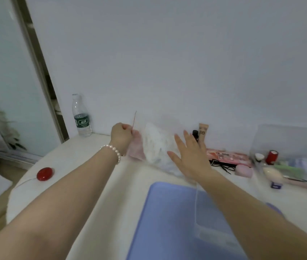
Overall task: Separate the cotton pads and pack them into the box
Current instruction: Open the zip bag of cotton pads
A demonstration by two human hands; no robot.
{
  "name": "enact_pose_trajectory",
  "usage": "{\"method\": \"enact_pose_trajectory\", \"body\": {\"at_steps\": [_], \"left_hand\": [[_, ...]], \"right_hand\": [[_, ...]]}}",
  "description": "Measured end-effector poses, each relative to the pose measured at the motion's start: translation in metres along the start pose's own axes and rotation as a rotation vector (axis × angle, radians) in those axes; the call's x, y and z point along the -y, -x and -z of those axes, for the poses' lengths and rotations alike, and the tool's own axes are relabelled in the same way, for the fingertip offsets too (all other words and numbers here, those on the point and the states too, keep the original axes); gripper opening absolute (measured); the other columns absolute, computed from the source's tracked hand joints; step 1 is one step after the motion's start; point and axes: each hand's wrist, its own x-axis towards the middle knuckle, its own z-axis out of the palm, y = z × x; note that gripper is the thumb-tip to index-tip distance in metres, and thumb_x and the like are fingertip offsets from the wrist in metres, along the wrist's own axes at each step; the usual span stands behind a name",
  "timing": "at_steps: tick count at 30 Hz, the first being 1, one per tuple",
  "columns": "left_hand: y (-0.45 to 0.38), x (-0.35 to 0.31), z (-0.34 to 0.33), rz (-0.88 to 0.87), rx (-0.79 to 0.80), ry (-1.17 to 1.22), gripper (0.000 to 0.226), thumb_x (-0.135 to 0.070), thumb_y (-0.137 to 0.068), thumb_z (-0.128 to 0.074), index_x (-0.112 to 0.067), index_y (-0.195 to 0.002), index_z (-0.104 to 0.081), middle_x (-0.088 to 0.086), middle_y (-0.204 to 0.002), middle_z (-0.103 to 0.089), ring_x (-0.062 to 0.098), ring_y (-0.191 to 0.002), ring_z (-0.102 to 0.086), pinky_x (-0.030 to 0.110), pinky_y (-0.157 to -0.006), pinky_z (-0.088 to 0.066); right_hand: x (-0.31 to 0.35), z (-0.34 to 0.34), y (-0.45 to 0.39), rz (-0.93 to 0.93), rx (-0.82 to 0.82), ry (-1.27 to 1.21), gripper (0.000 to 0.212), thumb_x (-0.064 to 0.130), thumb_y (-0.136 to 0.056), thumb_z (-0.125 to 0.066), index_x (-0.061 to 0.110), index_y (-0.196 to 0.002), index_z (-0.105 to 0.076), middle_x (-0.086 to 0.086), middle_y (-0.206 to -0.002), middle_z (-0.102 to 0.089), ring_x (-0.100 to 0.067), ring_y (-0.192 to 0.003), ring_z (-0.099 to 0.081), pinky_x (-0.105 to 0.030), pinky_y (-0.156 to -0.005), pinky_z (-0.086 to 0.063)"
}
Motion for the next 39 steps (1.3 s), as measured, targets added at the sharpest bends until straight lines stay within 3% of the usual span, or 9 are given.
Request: {"method": "enact_pose_trajectory", "body": {"at_steps": [3,6,9,12,19,24,29,35,39], "left_hand": [[0.032,-0.044,0.004,-0.106,0.041,0.251,0.013,0.003,-0.091,-0.043,0.004,-0.091,-0.056,0.018,-0.076,-0.066,0.02,-0.062,-0.068,0.022,-0.056,-0.055],[0.059,-0.079,0.015,-0.212,0.081,0.308,0.011,0.001,-0.085,-0.055,-0.004,-0.093,-0.06,0.013,-0.078,-0.068,0.022,-0.07,-0.07,0.029,-0.067,-0.058],[0.084,-0.1,0.032,-0.277,0.148,0.344,0.011,0.002,-0.081,-0.061,-0.008,-0.086,-0.061,0.014,-0.086,-0.066,0.025,-0.083,-0.068,0.034,-0.077,-0.058],[0.103,-0.111,0.051,-0.275,0.215,0.439,0.014,0.008,-0.081,-0.06,-0.006,-0.078,-0.061,0.015,-0.08,-0.064,0.024,-0.077,-0.066,0.032,-0.076,-0.058],[0.117,-0.099,0.061,-0.121,0.422,0.353,0.011,0.011,-0.082,-0.06,0.004,-0.09,-0.064,0.02,-0.086,-0.066,0.027,-0.076,-0.064,0.04,-0.083,-0.054],[0.122,-0.1,0.053,-0.09,0.492,0.349,0.011,0.01,-0.084,-0.058,0.004,-0.092,-0.064,0.012,-0.072,-0.065,0.014,-0.055,-0.064,0.023,-0.055,-0.055],[0.12,-0.126,0.045,-0.236,0.588,0.328,0.014,0.01,-0.082,-0.06,-0.002,-0.075,-0.064,0.009,-0.067,-0.067,0.018,-0.063,-0.067,0.025,-0.062,-0.057],[0.117,-0.126,0.045,-0.245,0.61,0.275,0.011,0.01,-0.078,-0.065,0.0,-0.081,-0.063,0.007,-0.067,-0.066,0.017,-0.065,-0.063,0.021,-0.061,-0.052],[0.124,-0.104,0.045,-0.254,0.654,0.117,0.013,0.007,-0.076,-0.07,-0.005,-0.077,-0.065,-0.005,-0.051,-0.064,0.006,-0.055,-0.062,0.018,-0.06,-0.049]], "right_hand": [[0.027,0.039,0.015,-0.186,-0.061,-0.483,0.063,0.053,-0.096,-0.025,0.021,-0.15,-0.015,-0.006,-0.158,-0.006,-0.021,-0.145,-0.008,-0.039,-0.115,-0.009],[0.05,0.079,0.032,-0.278,-0.19,-0.987,0.053,0.041,-0.099,-0.034,0.015,-0.145,-0.03,-0.007,-0.151,-0.025,-0.019,-0.139,-0.026,-0.027,-0.109,-0.02],[0.065,0.111,0.05,-0.245,-0.239,-1.09,0.046,0.038,-0.099,-0.034,0.015,-0.139,-0.039,-0.004,-0.142,-0.04,-0.014,-0.125,-0.04,-0.02,-0.096,-0.027],[0.08,0.134,0.062,-0.199,-0.259,-1.195,0.034,0.034,-0.099,-0.037,0.014,-0.124,-0.051,0.0,-0.124,-0.053,-0.013,-0.109,-0.05,-0.029,-0.096,-0.04],[0.084,0.165,0.067,-0.188,0.02,-1.119,0.012,0.009,-0.089,-0.053,0.015,-0.095,-0.061,0.0,-0.088,-0.059,-0.013,-0.073,-0.056,-0.024,-0.063,-0.047],[0.078,0.177,0.051,-0.346,0.136,-1.265,0.01,0.018,-0.083,-0.05,0.009,-0.079,-0.05,-0.008,-0.065,-0.048,-0.019,-0.046,-0.044,-0.023,-0.045,-0.038],[0.067,0.192,0.027,-0.261,0.224,-1.209,0.04,0.05,-0.083,-0.06,0.01,-0.08,-0.06,-0.006,-0.063,-0.051,-0.015,-0.045,-0.045,-0.022,-0.046,-0.043],[0.052,0.205,0.02,-0.169,0.438,-1.156,0.03,0.035,-0.089,-0.061,0.005,-0.085,-0.061,-0.006,-0.057,-0.054,-0.016,-0.048,-0.059,-0.028,-0.053,-0.056],[0.043,0.192,0.024,-0.155,0.621,-1.088,0.018,0.014,-0.091,-0.056,-0.002,-0.083,-0.059,-0.012,-0.059,-0.058,-0.026,-0.057,-0.068,-0.028,-0.057,-0.058]]}}
